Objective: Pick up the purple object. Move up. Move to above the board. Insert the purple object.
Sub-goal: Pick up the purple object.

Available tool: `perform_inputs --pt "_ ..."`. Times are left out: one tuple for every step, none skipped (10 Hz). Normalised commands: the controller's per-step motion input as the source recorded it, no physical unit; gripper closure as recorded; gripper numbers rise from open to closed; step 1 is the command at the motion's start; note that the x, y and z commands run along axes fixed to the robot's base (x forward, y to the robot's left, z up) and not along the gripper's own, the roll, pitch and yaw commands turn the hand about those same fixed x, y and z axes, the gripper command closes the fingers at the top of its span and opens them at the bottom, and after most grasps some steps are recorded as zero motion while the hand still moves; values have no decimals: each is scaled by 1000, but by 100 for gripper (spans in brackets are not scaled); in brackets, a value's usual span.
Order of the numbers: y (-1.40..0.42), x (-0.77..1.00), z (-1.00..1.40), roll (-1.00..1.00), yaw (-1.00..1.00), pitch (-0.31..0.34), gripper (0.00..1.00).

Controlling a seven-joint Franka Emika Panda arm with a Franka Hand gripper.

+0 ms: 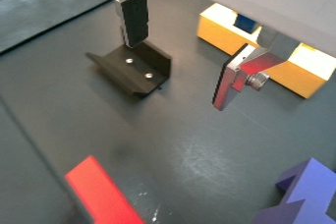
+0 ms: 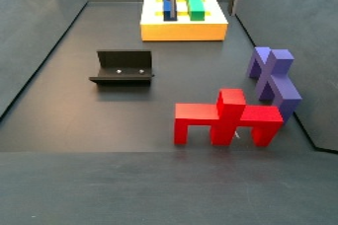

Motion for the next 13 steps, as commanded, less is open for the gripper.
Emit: perform_inputs --pt "-197 -289 -134 53 -691 0 0" --pt "0 -414 -197 11 -803 -4 0" --pt "74 -423 -163 0 -823 -11 0" --pt "103 -497 -9 0 -769 -43 0" --pt "134 -591 0 0 -686 -60 0" --pt "126 -600 0 0 -666 -63 0" --pt "40 -583 0 0 -651 -64 0" --pt "63 -551 0 0 -686 -67 0" --pt "0 -509 31 0 -691 -71 0" --pt "0 -443 23 0 -720 -69 0" --pt "0 -369 6 0 -746 -57 0" --pt "0 -374 0 0 -783 -57 0" --pt "34 -349 0 0 -843 -44 0"
